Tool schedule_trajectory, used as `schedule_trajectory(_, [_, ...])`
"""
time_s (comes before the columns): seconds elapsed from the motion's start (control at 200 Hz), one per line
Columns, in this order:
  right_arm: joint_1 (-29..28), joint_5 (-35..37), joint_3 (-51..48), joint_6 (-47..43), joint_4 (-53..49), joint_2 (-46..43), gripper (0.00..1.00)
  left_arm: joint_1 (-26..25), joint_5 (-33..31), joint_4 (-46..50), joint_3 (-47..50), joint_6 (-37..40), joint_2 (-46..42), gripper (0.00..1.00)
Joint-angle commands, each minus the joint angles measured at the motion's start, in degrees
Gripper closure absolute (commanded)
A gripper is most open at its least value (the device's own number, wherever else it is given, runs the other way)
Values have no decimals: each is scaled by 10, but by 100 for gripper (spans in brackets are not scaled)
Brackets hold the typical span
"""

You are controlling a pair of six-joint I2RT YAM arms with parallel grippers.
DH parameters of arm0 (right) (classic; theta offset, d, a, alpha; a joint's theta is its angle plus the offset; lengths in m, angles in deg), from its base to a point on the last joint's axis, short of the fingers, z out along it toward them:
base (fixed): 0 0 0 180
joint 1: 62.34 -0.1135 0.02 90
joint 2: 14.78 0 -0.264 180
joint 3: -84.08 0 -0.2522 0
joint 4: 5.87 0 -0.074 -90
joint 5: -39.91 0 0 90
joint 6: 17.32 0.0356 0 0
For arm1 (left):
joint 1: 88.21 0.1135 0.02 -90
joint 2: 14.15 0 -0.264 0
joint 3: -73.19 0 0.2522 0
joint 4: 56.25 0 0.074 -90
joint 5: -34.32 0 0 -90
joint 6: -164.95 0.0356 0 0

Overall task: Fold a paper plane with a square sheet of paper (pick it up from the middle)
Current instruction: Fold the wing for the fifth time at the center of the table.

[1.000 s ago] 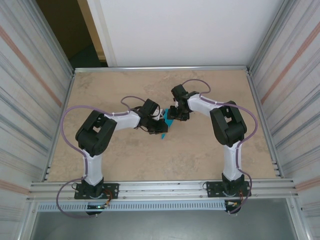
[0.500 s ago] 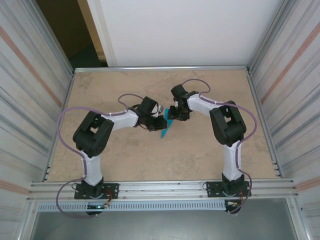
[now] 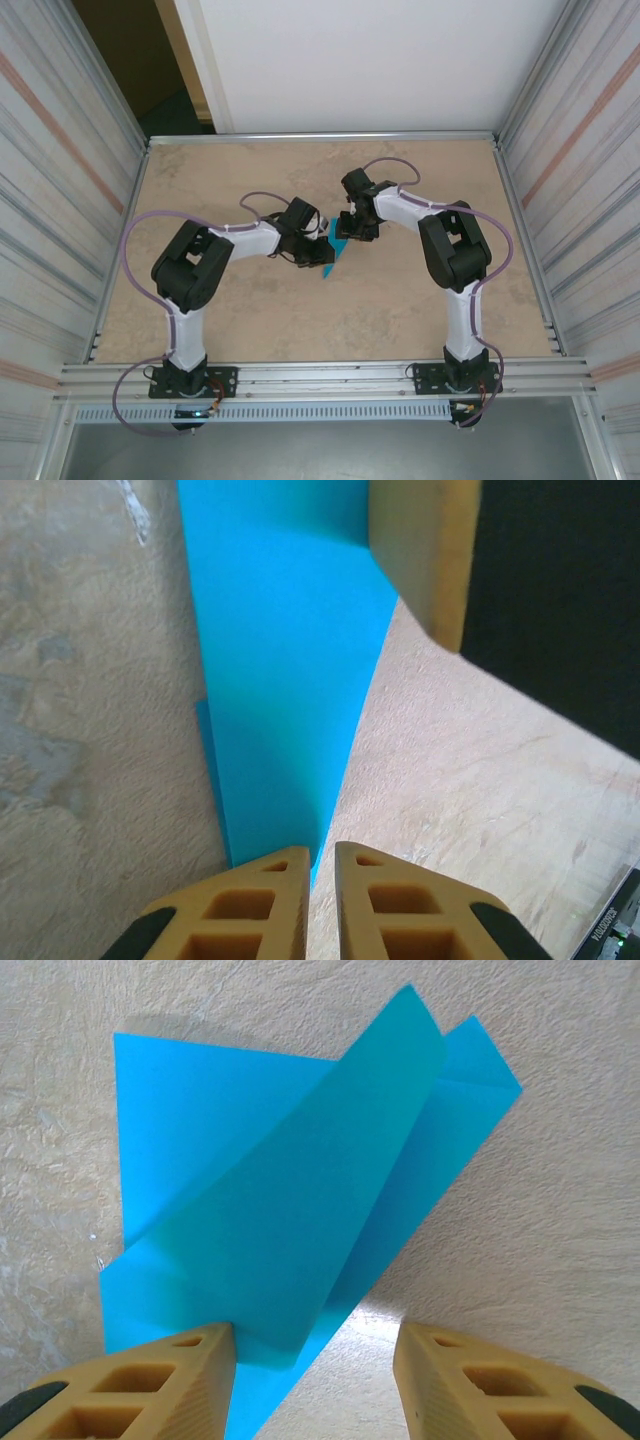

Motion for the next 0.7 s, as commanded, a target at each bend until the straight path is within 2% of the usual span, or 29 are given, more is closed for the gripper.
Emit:
schedule_trajectory(0.0, [-3,29,-20,-6,-13,62,54,-4,-3,20,-14,1,8,85])
schedule_trajectory(0.225, [-3,27,-22,-6,-11,62,55,-5,-10,22,-12,2,-9,85])
schedule_trajectory(0.431, [-3,27,-23,-6,-11,63,55,-5,-33,12,20,-10,-91,82])
schedule_trajectory(0.576, [-2,26,-22,-5,-11,65,54,-5,-51,-8,71,-46,-130,77])
schedule_trajectory(0.697, [-3,25,-21,-5,-10,63,53,-5,-52,-12,93,-59,-128,73])
